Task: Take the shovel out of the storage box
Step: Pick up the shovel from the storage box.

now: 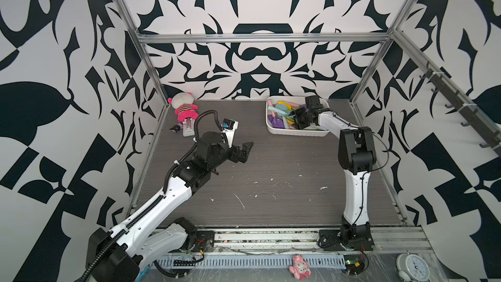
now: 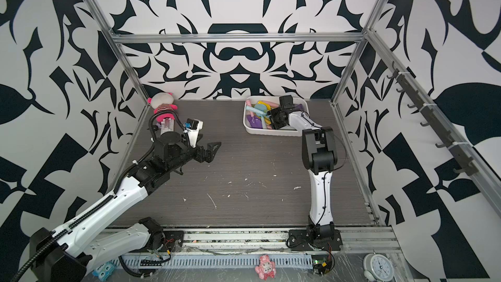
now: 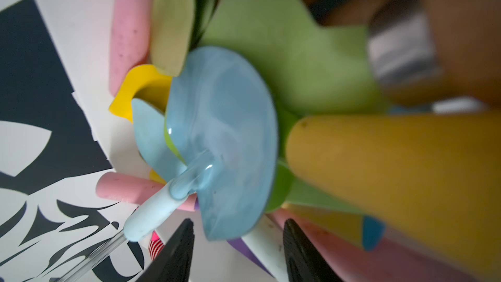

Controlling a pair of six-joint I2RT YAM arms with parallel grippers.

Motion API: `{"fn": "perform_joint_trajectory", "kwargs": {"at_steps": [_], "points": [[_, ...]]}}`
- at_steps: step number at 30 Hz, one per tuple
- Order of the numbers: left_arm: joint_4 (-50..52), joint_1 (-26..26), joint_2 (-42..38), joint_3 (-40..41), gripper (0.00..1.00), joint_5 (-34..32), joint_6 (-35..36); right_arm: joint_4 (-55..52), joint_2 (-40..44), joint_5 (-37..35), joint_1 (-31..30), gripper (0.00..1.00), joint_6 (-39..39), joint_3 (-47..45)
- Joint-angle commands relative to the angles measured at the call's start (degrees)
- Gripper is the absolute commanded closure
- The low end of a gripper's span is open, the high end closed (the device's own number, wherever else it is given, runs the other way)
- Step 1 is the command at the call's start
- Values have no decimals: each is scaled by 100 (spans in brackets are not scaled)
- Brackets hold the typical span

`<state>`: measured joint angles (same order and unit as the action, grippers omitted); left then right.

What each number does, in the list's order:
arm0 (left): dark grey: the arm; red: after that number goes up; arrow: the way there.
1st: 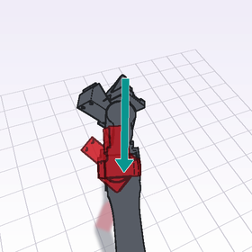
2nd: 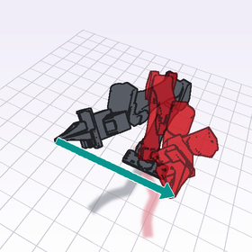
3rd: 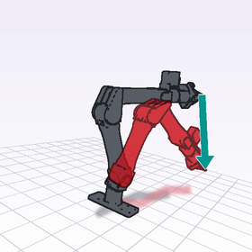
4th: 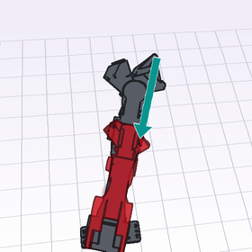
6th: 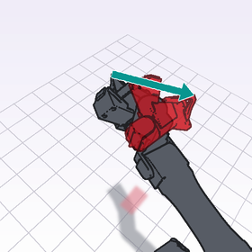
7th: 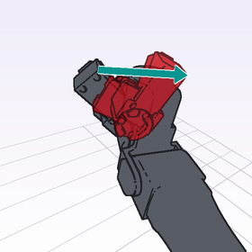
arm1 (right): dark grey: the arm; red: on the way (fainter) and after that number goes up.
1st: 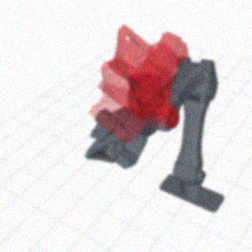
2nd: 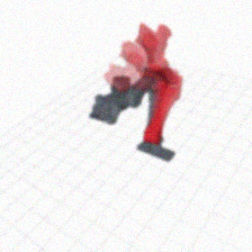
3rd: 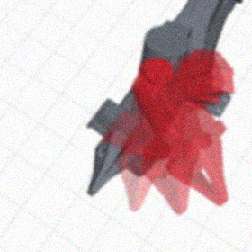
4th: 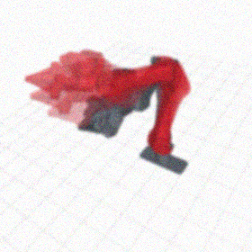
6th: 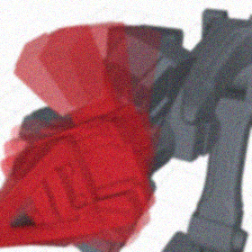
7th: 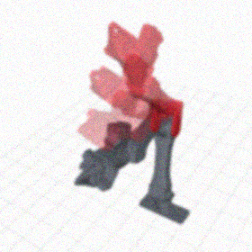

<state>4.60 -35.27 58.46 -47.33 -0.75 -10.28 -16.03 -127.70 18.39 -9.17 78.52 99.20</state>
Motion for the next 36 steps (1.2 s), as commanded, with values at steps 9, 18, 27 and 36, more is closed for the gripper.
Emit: {"fn": "perform_joint_trajectory", "kwargs": {"at_steps": [9, 18, 27, 36], "points": [[-109, -7, -45, -135, 1, -311, 166, 442, 22, -680, -59, 47, 702, -21], [-121, -13, -20, -171, 1, -405, 254, 347, 37, -946, -116, 73, 746, -15], [-187, -7, 84, -234, 1, -368, 308, 377, 535, -1070, -143, 94, 526, -402], [-322, -7, 500, -472, 1, -203, 250, 480, 1087, -971, -142, 100, 226, -798]]}}
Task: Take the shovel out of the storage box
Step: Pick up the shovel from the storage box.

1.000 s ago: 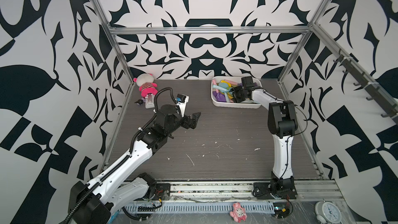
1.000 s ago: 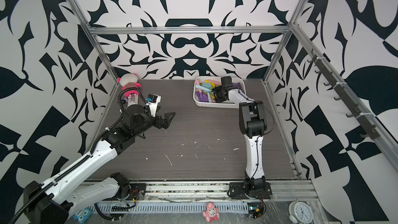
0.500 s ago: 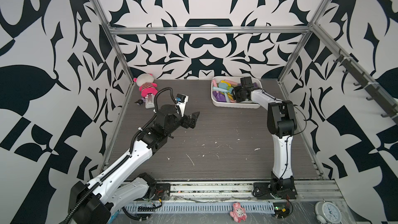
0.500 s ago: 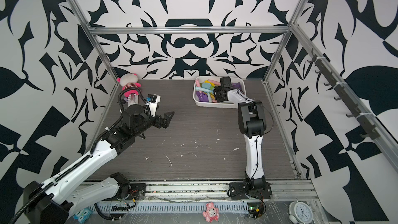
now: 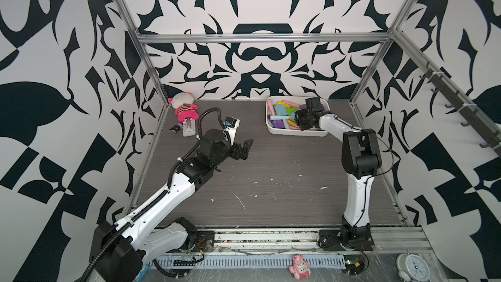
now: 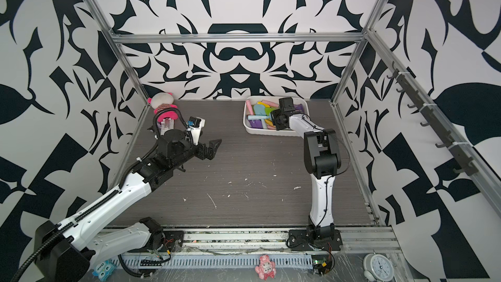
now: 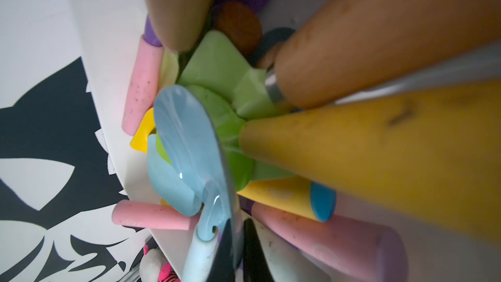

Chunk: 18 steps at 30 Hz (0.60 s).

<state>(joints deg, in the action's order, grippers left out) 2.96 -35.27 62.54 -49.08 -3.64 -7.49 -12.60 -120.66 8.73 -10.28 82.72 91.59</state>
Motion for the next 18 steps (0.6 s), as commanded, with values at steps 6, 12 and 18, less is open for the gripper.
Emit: {"fn": "perform_joint_trajectory", "kwargs": {"at_steps": [6, 12, 18], "points": [[-245, -2, 415, -523, 1, 189, -116, -132, 547, 137, -30, 100, -696, 190], [-235, 17, 702, -762, 1, 315, -33, -679, 757, 122, -31, 100, -1628, 538], [-257, 99, 868, -1014, 1, 505, 81, -1120, 941, 103, -26, 100, -2492, 787]]}}
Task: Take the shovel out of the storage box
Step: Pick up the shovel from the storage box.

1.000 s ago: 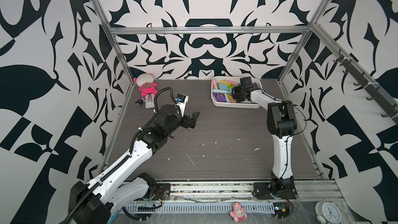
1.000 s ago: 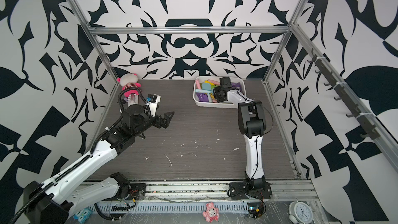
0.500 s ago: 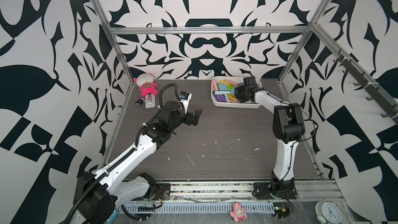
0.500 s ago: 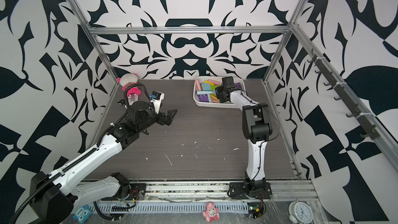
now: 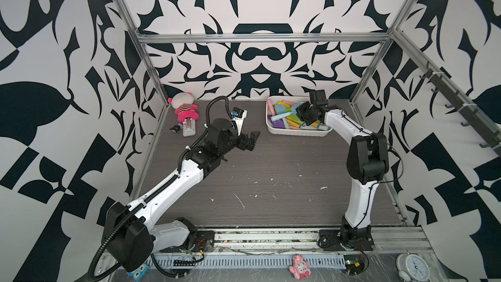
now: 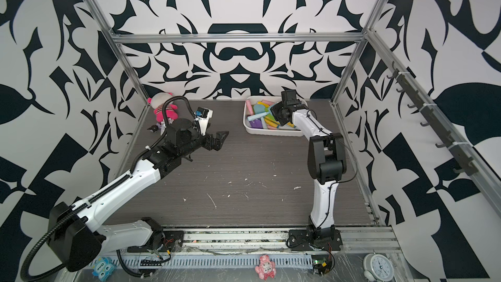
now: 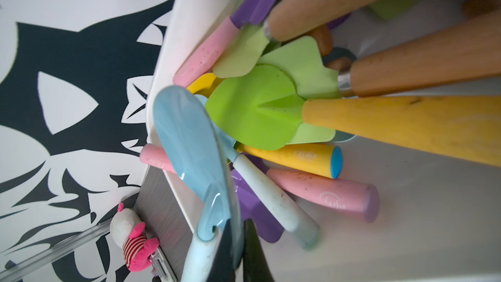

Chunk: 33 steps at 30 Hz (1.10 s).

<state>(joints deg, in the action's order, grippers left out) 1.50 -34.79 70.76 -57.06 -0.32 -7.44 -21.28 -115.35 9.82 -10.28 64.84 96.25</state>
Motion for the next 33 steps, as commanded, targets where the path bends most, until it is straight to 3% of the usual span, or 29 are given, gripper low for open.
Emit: {"fn": "perform_joint_trajectory", "kwargs": {"at_steps": [1, 10, 17, 33], "points": [[-127, 83, 81, -242, 1, 245, 89, -324, 447, 1, -30, 100, -873, 365], [-366, 149, 626, -579, 1, 1061, 196, -867, 678, 19, -29, 100, -1975, 665], [-199, 147, 1350, -1244, 0, 1300, 402, -886, 886, 365, -51, 100, -2439, 654], [632, -254, 3064, -3025, 7, 1122, 1022, -865, 1271, 919, -234, 100, -2591, 419]]}}
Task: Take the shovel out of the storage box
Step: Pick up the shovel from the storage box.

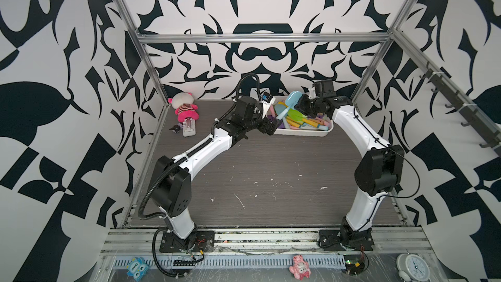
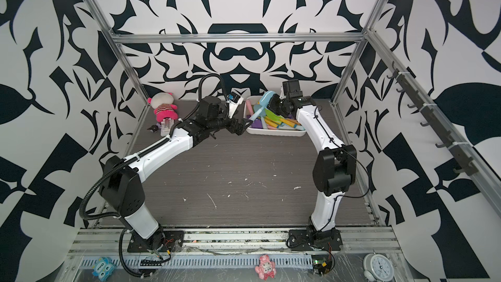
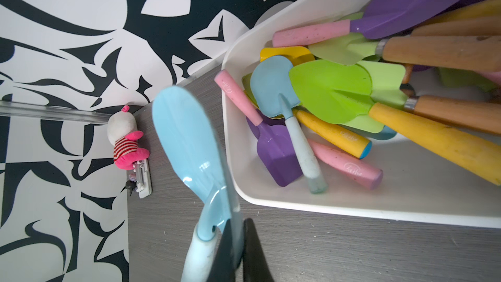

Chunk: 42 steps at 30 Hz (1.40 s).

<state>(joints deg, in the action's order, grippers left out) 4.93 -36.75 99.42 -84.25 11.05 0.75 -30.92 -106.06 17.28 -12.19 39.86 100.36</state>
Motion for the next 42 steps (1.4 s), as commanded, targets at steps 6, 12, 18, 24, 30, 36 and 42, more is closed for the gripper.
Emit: {"fn": "perform_joint_trajectory", "kwargs": {"at_steps": [6, 12, 18, 24, 30, 36, 42], "points": [[582, -113, 685, -796, 13, -267, 344, 112, 436, 223, -117, 100, -28, -100], [857, -113, 1028, -1141, 25, -360, 524, 145, 496, 285, -188, 100, 27, -178], [861, -113, 1161, -1233, 41, -398, 669, 157, 495, 316, -231, 100, 83, -234], [931, -113, 1282, -1305, 51, -452, 795, 199, 507, 362, -284, 100, 136, -276], [931, -113, 1372, -1305, 56, -452, 820, 198, 490, 408, -317, 100, 164, -278], [954, -113, 1428, -1348, 67, -416, 883, 232, 502, 467, -349, 100, 224, -289], [1060, -113, 1358, -1365, 81, -379, 978, 219, 534, 499, -355, 100, 231, -306]]}}
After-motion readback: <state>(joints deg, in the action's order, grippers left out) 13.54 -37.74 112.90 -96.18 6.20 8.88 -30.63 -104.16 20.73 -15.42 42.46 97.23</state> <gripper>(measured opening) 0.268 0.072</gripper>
